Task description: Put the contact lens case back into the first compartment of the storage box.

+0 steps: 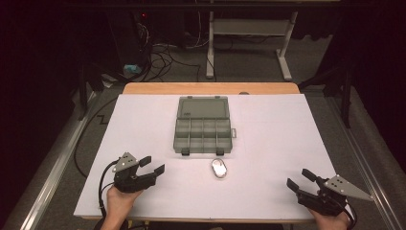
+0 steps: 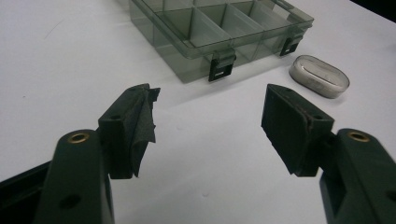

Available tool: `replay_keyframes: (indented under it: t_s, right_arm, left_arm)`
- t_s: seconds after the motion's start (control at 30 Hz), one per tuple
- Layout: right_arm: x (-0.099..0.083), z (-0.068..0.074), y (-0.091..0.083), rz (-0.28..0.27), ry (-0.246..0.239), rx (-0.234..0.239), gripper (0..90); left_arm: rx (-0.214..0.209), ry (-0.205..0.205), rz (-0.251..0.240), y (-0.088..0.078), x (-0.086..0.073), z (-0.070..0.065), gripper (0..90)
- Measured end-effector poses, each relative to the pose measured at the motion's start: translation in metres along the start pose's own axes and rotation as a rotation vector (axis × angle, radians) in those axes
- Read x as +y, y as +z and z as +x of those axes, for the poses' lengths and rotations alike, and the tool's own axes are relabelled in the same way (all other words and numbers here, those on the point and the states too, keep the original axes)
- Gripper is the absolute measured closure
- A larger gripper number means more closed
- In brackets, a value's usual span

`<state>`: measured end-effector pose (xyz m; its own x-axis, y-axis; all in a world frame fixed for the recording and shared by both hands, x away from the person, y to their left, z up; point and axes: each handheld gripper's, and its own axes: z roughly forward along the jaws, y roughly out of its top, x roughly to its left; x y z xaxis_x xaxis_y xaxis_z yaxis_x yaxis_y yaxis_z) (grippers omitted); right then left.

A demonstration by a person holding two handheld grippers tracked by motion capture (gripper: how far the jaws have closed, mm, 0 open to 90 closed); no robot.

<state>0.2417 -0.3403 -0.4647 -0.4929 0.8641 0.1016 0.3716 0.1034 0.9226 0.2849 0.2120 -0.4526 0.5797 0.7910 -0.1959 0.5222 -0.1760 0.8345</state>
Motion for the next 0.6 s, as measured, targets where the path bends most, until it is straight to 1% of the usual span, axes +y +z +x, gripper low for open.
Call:
replay_keyframes:
  t_s: [0.13, 0.2, 0.27, 0.33, 0.4, 0.47, 0.6]
  right_arm:
    - [0.000, 0.000, 0.000, -0.003, -0.002, 0.004, 28.7]
    - [0.000, 0.000, 0.000, -0.003, -0.005, 0.006, 28.7]
    - [0.000, 0.000, 0.000, -0.002, -0.004, 0.007, 28.7]
    - [0.000, 0.000, 0.000, -0.002, -0.007, 0.007, 28.7]
    - [0.000, 0.000, 0.001, -0.002, -0.006, 0.009, 28.7]
    - [0.000, 0.000, 0.001, -0.003, -0.007, 0.008, 28.8]
    - [0.000, 0.000, 0.000, -0.003, -0.006, 0.009, 28.8]
  left_arm:
    - [-0.006, 0.002, -0.006, 0.003, 0.002, -0.003, 34.5]
    - [-0.011, 0.017, -0.006, 0.007, 0.004, -0.007, 34.6]
    - [-0.015, 0.022, -0.004, 0.009, 0.004, -0.008, 34.6]
    - [-0.023, 0.023, -0.004, 0.011, 0.005, -0.010, 34.6]
    - [-0.035, 0.017, -0.018, 0.012, 0.006, -0.011, 34.7]
    - [-0.042, 0.018, -0.022, 0.013, 0.007, -0.011, 35.0]
    - [-0.046, 0.036, -0.011, 0.015, 0.008, -0.015, 35.3]
